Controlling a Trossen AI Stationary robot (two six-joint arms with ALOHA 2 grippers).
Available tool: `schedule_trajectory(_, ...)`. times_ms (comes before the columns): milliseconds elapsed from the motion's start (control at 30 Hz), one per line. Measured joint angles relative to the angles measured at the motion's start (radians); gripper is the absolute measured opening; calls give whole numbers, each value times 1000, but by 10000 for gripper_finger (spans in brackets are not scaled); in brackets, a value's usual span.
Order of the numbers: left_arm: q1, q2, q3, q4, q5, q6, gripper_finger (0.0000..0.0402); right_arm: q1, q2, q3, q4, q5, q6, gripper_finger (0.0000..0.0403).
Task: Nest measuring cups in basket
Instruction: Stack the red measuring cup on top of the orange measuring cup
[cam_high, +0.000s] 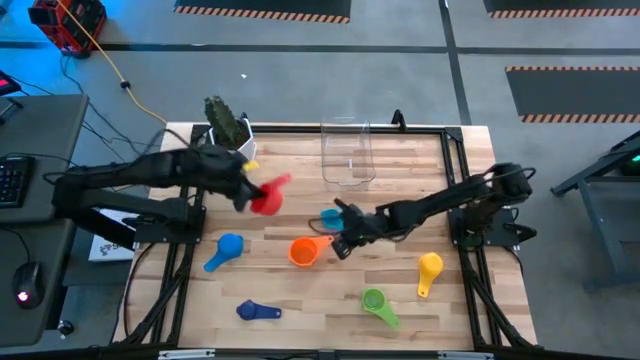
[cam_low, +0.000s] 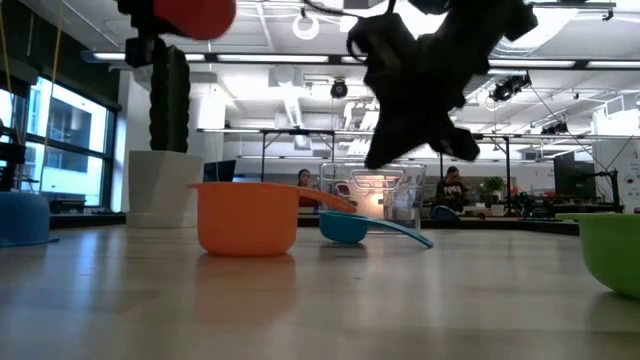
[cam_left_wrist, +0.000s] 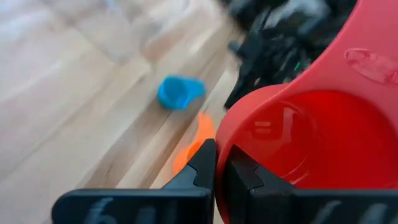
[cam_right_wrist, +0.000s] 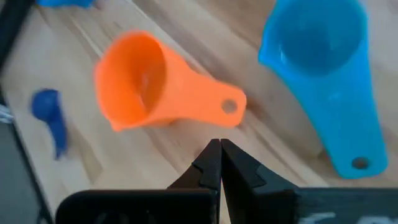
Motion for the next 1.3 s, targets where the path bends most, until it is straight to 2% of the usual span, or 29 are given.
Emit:
schedule_trajectory(167,-68,129,0,-1,-25,13,3,28,75,35,25,8,10,0)
schedule_trajectory(300,-138,219,0,5,-29,43,3,36,76,42,-9,54,0,0)
schedule_trajectory(400,-186,269,0,21,-57,32,3,36,44,42,-116,77,-19,0)
schedule_trajectory(533,-250,346,0,110,-89,-76,2,36,-43,43,-331,118,-22,0)
schedule_trajectory(733,-335,485,31,195,-190,-255,1,36,-178,43,-631,240,106,0)
schedule_trajectory(833,-358,554,95,136,-279,-280,1,36,-225,43,-698,298,163,0)
schedule_trajectory(900,-363,612,145,86,-312,-279,1,35,-253,42,-710,318,169,0)
schedule_trajectory(1067,-358,729,227,28,-307,-292,1,35,-288,43,-726,355,169,0)
schedule_trajectory(1300,-375,755,238,-2,-287,-399,1,35,-288,42,-745,370,152,0)
